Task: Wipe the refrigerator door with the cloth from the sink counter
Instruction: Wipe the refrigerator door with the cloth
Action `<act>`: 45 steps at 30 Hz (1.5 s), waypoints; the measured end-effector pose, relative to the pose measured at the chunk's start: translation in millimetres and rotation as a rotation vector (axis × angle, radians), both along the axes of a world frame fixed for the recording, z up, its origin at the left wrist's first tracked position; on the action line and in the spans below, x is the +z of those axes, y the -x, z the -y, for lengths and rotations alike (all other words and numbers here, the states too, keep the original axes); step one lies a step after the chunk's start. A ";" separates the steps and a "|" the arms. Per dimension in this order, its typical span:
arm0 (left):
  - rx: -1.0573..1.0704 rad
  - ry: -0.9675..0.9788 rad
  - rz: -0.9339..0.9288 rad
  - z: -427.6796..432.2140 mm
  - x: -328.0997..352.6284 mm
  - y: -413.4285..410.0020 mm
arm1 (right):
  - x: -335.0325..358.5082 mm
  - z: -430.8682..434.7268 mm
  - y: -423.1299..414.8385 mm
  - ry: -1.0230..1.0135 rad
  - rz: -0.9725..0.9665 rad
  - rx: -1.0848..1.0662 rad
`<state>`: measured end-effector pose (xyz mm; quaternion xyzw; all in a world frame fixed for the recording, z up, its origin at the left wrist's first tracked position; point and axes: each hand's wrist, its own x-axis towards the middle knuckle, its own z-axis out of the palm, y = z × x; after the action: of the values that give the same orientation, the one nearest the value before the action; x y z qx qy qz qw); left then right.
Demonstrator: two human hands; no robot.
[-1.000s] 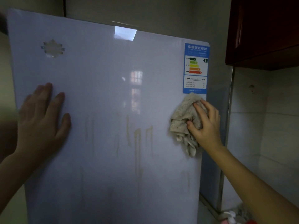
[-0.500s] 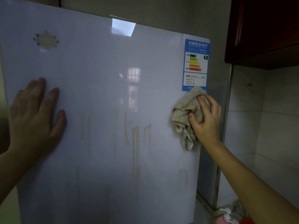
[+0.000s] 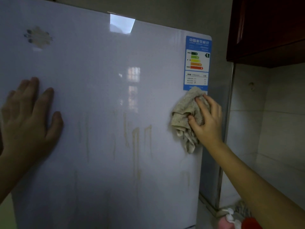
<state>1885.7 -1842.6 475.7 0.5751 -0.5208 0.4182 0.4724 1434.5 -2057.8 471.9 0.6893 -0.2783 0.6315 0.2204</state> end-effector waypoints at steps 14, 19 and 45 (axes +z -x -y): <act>0.162 0.028 0.162 -24.3 9.6 21.8 | 6.3 -22.6 -42.2 0.316 -0.487 0.007; 0.196 0.014 0.220 -30.8 10.6 15.9 | 33.3 -23.6 -46.8 0.240 -0.359 0.040; 0.259 0.059 0.219 -43.9 -90.5 2.3 | -3.7 -60.8 -121.7 0.447 -0.523 0.161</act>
<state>1883.4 -1798.7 385.2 0.5743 -0.4780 0.5509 0.3717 1556.2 -1996.9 468.2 0.7821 -0.0122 0.4943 0.3793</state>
